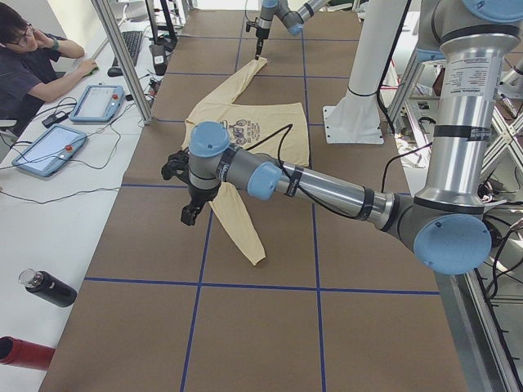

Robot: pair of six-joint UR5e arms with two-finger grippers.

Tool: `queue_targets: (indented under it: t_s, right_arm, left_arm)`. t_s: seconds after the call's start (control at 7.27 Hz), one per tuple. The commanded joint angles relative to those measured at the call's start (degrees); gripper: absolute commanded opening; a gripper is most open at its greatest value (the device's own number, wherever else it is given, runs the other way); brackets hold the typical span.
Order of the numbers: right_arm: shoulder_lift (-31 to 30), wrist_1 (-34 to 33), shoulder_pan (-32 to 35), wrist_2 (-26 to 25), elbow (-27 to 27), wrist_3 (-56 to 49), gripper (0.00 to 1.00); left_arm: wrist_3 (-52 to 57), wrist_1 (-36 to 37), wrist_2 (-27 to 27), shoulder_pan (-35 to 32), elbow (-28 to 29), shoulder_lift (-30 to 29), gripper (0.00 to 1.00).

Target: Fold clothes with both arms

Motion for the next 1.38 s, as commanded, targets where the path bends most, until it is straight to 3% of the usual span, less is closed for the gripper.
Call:
queue_targets:
  t_s: [0.0, 0.14, 0.41, 0.83, 0.96, 1.24]
  right_arm:
    - [-0.3, 0.0, -0.2, -0.2, 0.0, 0.0, 0.44]
    - [-0.4, 0.0, -0.2, -0.2, 0.0, -0.1, 0.42]
    - [-0.4, 0.0, -0.2, -0.1, 0.0, 0.0, 0.0]
    - [-0.1, -1.8, 0.6, 2.5, 3.7, 0.1, 0.0]
    - [0.9, -7.3, 3.6, 5.6, 7.9, 0.1, 0.0]
    - [7.7, -27.8, 6.3, 6.7, 20.2, 0.2, 0.0]
  left_arm:
    - [-0.1, 0.0, 0.0, 0.0, 0.1, 0.0, 1.0]
    - [0.1, 0.0, -0.1, 0.0, 0.1, 0.0, 1.0]
    - [-0.1, 0.0, 0.0, 0.0, 0.1, 0.0, 1.0]
    - [-0.1, 0.0, 0.0, 0.0, 0.1, 0.0, 1.0]
    - [0.1, 0.0, 0.0, 0.0, 0.1, 0.1, 1.0]
    - [-0.1, 0.0, -0.1, 0.0, 0.1, 0.1, 1.0]
